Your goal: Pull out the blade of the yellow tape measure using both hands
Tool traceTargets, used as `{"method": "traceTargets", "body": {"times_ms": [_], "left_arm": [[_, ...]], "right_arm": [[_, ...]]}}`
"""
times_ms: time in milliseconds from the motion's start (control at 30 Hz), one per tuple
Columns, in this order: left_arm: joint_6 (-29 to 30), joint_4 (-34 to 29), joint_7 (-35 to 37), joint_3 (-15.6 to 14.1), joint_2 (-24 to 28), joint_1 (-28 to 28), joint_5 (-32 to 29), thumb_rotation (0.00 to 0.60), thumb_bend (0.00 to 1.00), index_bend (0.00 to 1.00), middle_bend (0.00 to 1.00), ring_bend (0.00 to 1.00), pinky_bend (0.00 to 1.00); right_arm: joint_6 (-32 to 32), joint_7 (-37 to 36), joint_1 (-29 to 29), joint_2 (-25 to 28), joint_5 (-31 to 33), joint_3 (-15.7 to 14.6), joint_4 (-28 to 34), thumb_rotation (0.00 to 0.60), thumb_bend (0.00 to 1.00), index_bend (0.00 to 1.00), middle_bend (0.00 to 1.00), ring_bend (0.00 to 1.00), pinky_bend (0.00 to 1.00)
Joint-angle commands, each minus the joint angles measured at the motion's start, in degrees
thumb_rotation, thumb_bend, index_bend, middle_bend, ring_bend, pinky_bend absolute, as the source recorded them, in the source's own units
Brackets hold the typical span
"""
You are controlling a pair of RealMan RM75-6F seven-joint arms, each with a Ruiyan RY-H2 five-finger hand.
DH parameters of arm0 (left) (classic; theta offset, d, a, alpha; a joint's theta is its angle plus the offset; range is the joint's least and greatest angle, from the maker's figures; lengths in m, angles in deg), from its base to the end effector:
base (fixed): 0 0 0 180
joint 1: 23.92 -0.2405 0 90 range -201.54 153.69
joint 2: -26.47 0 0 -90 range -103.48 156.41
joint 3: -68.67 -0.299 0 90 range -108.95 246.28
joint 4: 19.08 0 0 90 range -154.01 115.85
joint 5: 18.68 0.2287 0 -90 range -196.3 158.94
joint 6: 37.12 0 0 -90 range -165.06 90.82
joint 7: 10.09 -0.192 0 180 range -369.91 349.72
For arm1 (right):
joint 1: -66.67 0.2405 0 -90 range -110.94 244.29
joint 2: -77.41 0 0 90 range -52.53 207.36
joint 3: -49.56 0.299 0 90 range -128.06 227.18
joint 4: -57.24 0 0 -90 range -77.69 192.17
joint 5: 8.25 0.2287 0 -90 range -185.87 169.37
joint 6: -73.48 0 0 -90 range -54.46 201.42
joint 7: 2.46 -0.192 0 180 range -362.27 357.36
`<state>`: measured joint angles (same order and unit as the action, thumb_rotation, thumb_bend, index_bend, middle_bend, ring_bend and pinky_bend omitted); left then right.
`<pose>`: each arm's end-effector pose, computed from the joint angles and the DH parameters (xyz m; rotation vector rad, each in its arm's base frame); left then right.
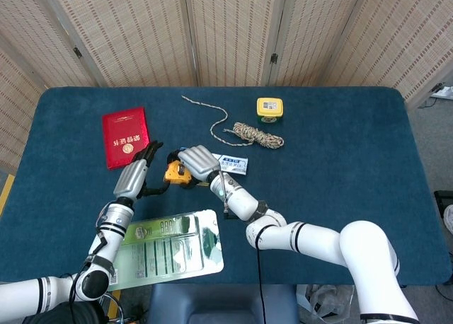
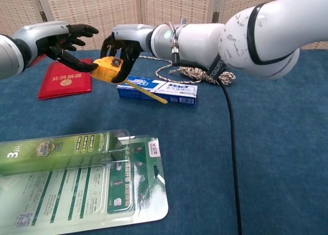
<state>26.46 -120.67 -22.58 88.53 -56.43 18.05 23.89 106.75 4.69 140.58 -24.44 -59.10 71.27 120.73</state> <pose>-0.1419 0.4270 0.0133 -1.4087 -1.4351 -1.1776 0.0569 -0.5017 -0.1289 2.0903 -1.1218 1.1264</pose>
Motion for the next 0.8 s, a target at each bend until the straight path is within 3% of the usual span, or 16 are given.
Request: {"method": "traceTargets", "body": {"times_ms": [33, 800], "left_arm": [[0.1, 0.0, -0.3, -0.1, -0.1, 0.1, -0.1, 0.6, 0.38, 0.0, 0.0, 0.0, 0.0], [0.2, 1.0, -1.5, -0.3, -0.6, 0.9, -2.3, 0.6, 0.38, 0.0, 0.0, 0.0, 0.0]], "right_arm": [[0.1, -0.2, 0.2, -0.1, -0.1, 0.0, -0.3, 0.6, 0.29, 0.54, 0.43, 0.36, 0.3], [0.3, -1.6, 0.2, 0.5, -0.8, -0.8, 0.5, 0.6, 0.29, 0.54, 0.43, 0.36, 0.3]]}}
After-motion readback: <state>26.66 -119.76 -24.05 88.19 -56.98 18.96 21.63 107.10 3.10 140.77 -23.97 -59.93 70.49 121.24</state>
